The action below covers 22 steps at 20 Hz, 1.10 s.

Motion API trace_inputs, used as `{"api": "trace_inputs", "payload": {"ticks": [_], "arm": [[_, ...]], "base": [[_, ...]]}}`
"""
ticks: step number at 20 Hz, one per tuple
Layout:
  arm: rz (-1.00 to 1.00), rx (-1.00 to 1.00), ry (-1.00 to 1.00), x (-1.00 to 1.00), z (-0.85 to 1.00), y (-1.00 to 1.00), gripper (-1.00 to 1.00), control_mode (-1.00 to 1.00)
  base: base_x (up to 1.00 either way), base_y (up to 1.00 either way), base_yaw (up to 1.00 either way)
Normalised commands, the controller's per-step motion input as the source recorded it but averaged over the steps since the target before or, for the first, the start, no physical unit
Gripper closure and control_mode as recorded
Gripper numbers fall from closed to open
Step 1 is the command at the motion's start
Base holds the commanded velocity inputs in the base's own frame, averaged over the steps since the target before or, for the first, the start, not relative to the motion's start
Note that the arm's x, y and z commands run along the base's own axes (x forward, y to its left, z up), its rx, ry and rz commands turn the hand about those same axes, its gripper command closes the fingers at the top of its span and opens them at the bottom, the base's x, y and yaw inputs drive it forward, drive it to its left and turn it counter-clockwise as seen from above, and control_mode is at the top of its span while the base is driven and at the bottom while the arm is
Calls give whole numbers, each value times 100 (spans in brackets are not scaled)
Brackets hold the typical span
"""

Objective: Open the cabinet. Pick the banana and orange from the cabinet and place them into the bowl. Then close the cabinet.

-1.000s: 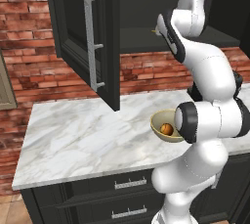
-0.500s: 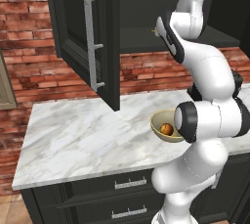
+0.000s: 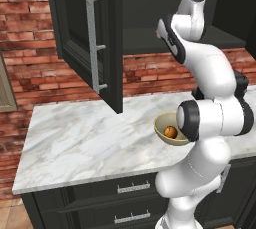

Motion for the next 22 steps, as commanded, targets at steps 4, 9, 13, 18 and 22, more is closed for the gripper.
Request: {"api": "trace_inputs", "payload": {"ticks": [4,9,13,18,22], "arm": [[0,0,0,36,-7,0,-100,-100],[0,0,0,37,0,0,-100,-100],[0,0,0,24,-1,0,-100,-100],[0,0,0,1,-22,0,100,-100],[0,0,0,0,-8,0,100,-100]], "base": [[0,0,0],[0,0,0],[0,0,0],[0,0,0],[0,0,0]]}}
